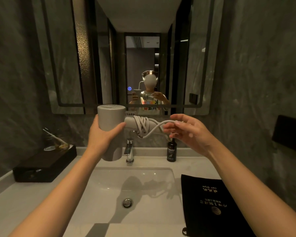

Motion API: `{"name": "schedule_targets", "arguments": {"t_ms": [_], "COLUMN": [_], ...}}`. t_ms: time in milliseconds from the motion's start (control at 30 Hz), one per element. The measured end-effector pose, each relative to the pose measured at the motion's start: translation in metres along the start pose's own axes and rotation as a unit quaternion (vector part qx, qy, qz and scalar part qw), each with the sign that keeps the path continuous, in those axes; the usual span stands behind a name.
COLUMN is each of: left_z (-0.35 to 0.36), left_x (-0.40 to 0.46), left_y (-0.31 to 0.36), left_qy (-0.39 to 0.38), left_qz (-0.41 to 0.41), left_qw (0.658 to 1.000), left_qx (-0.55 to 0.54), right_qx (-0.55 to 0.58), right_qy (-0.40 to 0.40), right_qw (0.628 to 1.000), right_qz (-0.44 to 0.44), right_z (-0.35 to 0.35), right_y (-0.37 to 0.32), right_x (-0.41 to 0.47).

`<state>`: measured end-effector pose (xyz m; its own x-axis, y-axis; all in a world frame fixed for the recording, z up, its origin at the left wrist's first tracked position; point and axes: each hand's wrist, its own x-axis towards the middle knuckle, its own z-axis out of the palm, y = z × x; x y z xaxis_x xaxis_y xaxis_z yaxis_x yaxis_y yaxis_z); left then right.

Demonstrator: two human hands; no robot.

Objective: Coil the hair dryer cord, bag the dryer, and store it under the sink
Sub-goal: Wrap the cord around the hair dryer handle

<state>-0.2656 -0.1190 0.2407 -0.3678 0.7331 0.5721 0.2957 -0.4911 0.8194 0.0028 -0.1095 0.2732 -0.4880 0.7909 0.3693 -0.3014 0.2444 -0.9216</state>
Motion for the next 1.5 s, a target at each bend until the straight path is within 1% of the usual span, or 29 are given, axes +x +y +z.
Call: {"name": "schedule_targets", "arguments": {"t_ms": [67, 100, 167, 233, 300, 367, 400, 433, 500, 533, 667, 767, 800, 867, 900, 967, 1000, 1033, 1100, 1133, 1200, 1233, 1267, 1300, 1333, 1400, 1500], "left_z": [-0.002, -0.004, -0.005, -0.006, -0.005, -0.002, 0.0, 0.002, 0.007, 0.009, 0.01, 0.005, 0.002, -0.007, -0.012, -0.023, -0.028, -0.031, -0.03, -0.026, -0.011, -0.001, 0.008, 0.017, 0.025, 0.038, 0.051], "left_x": [-0.001, -0.002, -0.004, -0.007, -0.011, -0.014, -0.016, -0.017, -0.019, -0.02, -0.02, -0.018, -0.017, -0.014, -0.012, -0.006, -0.002, 0.002, 0.012, 0.016, 0.018, 0.017, 0.013, 0.01, 0.005, -0.006, -0.019], "left_y": [-0.001, -0.002, -0.004, -0.004, -0.003, -0.002, -0.001, -0.001, 0.002, 0.004, 0.006, 0.005, 0.007, 0.013, 0.016, 0.021, 0.023, 0.024, 0.027, 0.031, 0.041, 0.045, 0.049, 0.048, 0.046, 0.036, 0.022], "left_qy": [-0.025, -0.036, -0.055, -0.073, -0.086, -0.091, -0.091, -0.087, -0.068, -0.06, -0.058, -0.094, -0.123, -0.203, -0.236, -0.277, -0.3, -0.337, -0.452, -0.513, -0.613, -0.645, -0.667, -0.676, -0.673, -0.654, -0.614], "left_qz": [-0.007, -0.014, -0.037, -0.057, -0.07, -0.072, -0.07, -0.067, -0.048, -0.033, -0.008, -0.042, -0.066, -0.118, -0.141, -0.201, -0.23, -0.249, -0.256, -0.25, -0.228, -0.219, -0.219, -0.23, -0.244, -0.26, -0.248], "left_qw": [1.0, 0.999, 0.997, 0.992, 0.987, 0.984, 0.983, 0.984, 0.988, 0.991, 0.995, 0.991, 0.985, 0.958, 0.941, 0.901, 0.882, 0.868, 0.838, 0.815, 0.756, 0.728, 0.705, 0.692, 0.693, 0.709, 0.75], "left_qx": [-0.006, -0.015, -0.042, -0.081, -0.115, -0.135, -0.14, -0.142, -0.13, -0.118, -0.086, -0.083, -0.105, -0.162, -0.196, -0.267, -0.281, -0.266, -0.167, -0.102, 0.025, 0.076, 0.103, 0.101, 0.082, 0.044, 0.016], "right_qx": [0.045, 0.032, -0.061, -0.166, -0.227, -0.266, -0.261, -0.231, -0.168, -0.173, -0.24, -0.239, -0.235, -0.239, -0.247, -0.269, -0.28, -0.288, -0.311, -0.331, -0.374, -0.388, -0.395, -0.4, -0.407, -0.425, -0.468], "right_qy": [0.036, 0.065, 0.13, 0.18, 0.219, 0.238, 0.241, 0.235, 0.203, 0.182, 0.134, 0.133, 0.142, 0.154, 0.154, 0.137, 0.122, 0.102, 0.054, 0.03, -0.004, -0.018, -0.031, -0.042, -0.048, -0.048, -0.046], "right_qw": [0.998, 0.997, 0.989, 0.967, 0.944, 0.93, 0.933, 0.944, 0.963, 0.965, 0.958, 0.961, 0.961, 0.959, 0.957, 0.953, 0.952, 0.952, 0.949, 0.943, 0.927, 0.921, 0.918, 0.915, 0.912, 0.903, 0.883], "right_qz": [0.006, 0.001, -0.027, -0.064, -0.093, -0.089, -0.06, -0.019, 0.059, 0.08, 0.074, 0.035, 0.022, 0.008, 0.005, 0.003, 0.004, 0.005, 0.002, 0.001, 0.008, 0.014, 0.021, 0.026, 0.03, 0.03, 0.008], "right_z": [-0.002, -0.002, -0.002, 0.0, 0.004, 0.008, 0.01, 0.013, 0.015, 0.015, 0.009, 0.006, 0.005, 0.002, 0.001, -0.002, -0.003, -0.003, 0.001, 0.004, 0.009, 0.012, 0.014, 0.014, 0.015, 0.014, 0.01], "right_y": [0.004, 0.006, 0.009, 0.011, 0.013, 0.016, 0.017, 0.016, 0.016, 0.015, 0.015, 0.012, 0.012, 0.012, 0.011, 0.009, 0.007, 0.004, -0.001, -0.004, -0.006, -0.006, -0.007, -0.006, -0.005, -0.002, 0.002], "right_x": [0.002, 0.003, 0.004, 0.006, 0.008, 0.011, 0.013, 0.014, 0.013, 0.012, 0.01, 0.01, 0.011, 0.011, 0.01, 0.009, 0.008, 0.008, 0.008, 0.008, 0.011, 0.012, 0.013, 0.013, 0.014, 0.013, 0.012]}}
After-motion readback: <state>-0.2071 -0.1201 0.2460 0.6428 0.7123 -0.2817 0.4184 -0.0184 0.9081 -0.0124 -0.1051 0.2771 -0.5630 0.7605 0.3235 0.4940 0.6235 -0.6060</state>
